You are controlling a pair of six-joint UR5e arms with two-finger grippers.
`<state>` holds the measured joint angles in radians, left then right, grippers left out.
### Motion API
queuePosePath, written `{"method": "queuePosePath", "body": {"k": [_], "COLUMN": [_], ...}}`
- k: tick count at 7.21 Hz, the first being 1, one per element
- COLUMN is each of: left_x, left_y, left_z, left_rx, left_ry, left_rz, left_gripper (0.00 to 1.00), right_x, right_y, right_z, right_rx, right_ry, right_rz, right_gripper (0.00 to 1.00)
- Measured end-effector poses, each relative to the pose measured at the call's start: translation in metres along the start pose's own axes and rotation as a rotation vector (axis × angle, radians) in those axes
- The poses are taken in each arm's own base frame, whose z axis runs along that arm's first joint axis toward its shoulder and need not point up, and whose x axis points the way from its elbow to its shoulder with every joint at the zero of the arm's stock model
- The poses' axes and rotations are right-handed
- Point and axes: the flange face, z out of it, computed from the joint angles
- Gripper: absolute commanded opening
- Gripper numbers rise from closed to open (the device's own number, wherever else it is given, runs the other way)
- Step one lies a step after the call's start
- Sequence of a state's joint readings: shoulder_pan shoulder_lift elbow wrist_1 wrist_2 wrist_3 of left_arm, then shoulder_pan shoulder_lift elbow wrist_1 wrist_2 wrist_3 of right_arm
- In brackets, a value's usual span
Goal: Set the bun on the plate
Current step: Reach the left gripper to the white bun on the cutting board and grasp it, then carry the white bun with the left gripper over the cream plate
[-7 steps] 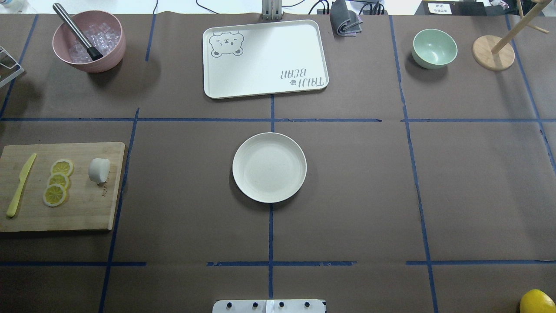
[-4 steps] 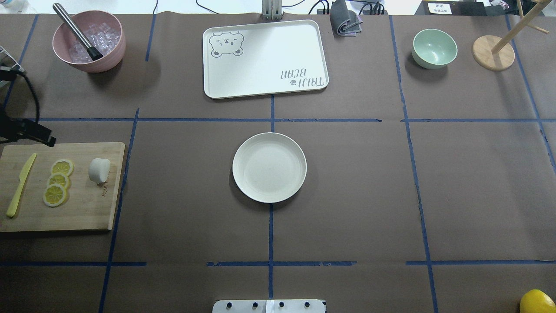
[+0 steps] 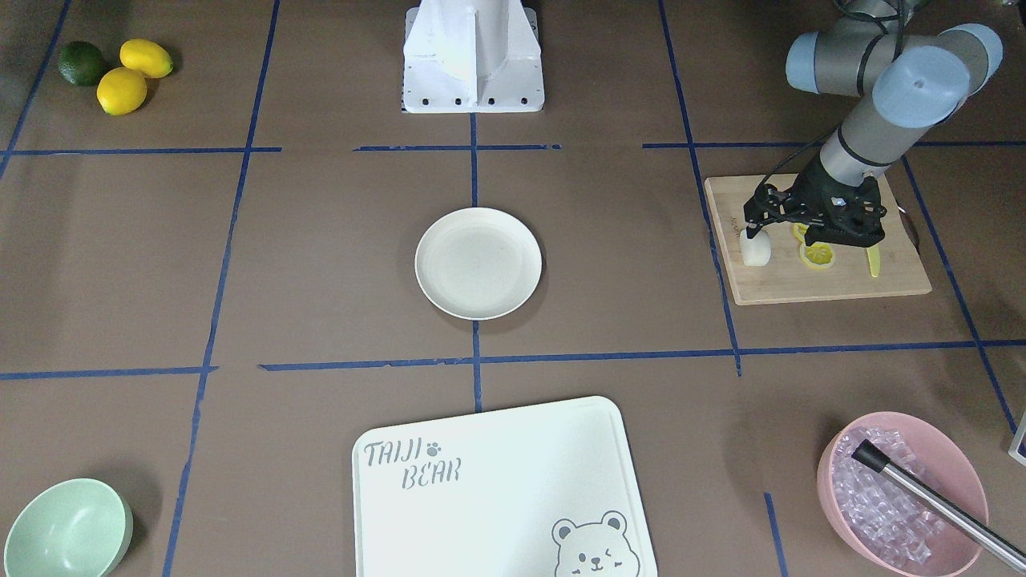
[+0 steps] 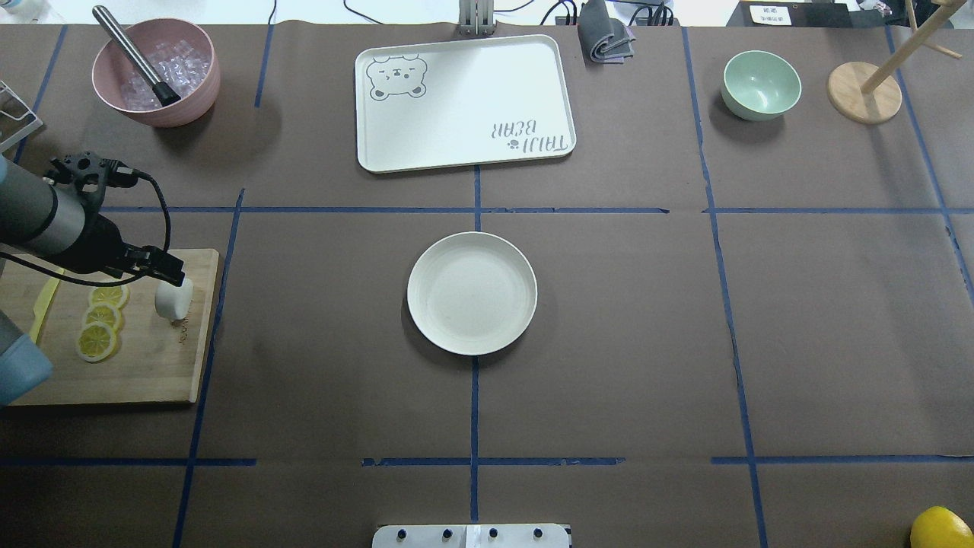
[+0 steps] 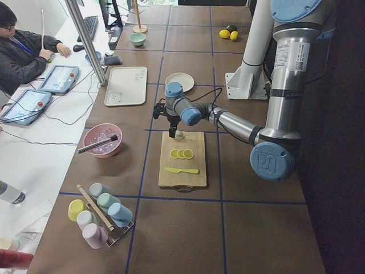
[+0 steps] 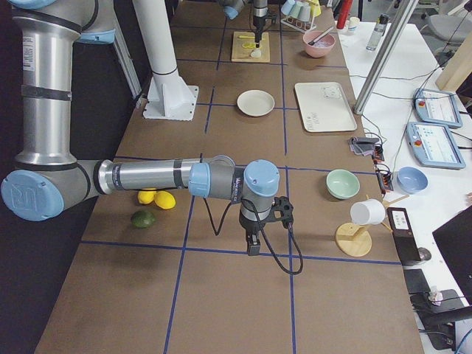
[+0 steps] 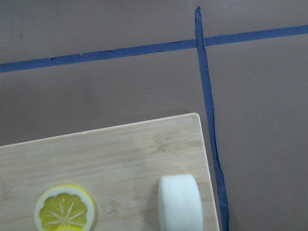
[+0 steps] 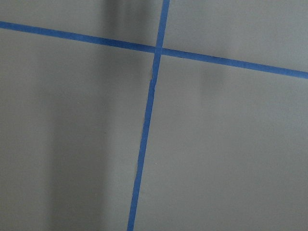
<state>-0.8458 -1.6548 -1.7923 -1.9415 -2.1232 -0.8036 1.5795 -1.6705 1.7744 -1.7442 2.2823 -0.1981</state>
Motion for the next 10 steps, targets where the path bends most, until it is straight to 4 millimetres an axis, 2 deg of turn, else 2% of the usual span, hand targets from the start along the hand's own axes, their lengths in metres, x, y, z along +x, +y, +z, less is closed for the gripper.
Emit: {"method": "queuePosePath", "body": {"k": [1,2,3,4,6,8,9,10], "left_x": [0.008,0.011,0.012,0.011,0.011,0.023,0.044,0.081], "left_y": [-0.003,-0.002,-0.001,0.001,0.003,-0.001,-0.01,-0.028], "left_z": [0.019,0.033,0.04,0.044,0.043,0.034,0.022,0.008], "left_rx": [-0.003,-0.008,-0.014,-0.018,-0.02,-0.01,0.001,0.008], "left_ry": [-0.012,-0.027,-0.037,-0.043,-0.044,-0.03,-0.017,-0.004], "left_rz": [0.007,0.013,0.013,0.012,0.012,0.006,-0.026,-0.08], "left_gripper": [1.0,0.75,0.44,0.3,0.28,0.28,0.28,0.28], "right_x": [0.0,0.0,-0.001,-0.001,-0.003,-0.004,-0.004,-0.004], "right_y": [0.0,-0.001,-0.001,-0.001,-0.002,-0.003,-0.003,-0.003], "right_z": [0.0,0.0,0.0,-0.001,-0.002,-0.004,-0.004,-0.004], "right_rx": [0.0,0.0,0.001,0.001,0.005,0.008,0.008,0.009], "right_ry": [0.0,0.0,0.0,-0.001,-0.002,-0.002,-0.002,-0.003], "right_rz": [0.0,-0.001,-0.001,-0.002,-0.005,-0.005,-0.005,-0.005], "right_gripper": [1.0,1.0,1.0,1.0,1.0,1.0,1.0,1.0]}}
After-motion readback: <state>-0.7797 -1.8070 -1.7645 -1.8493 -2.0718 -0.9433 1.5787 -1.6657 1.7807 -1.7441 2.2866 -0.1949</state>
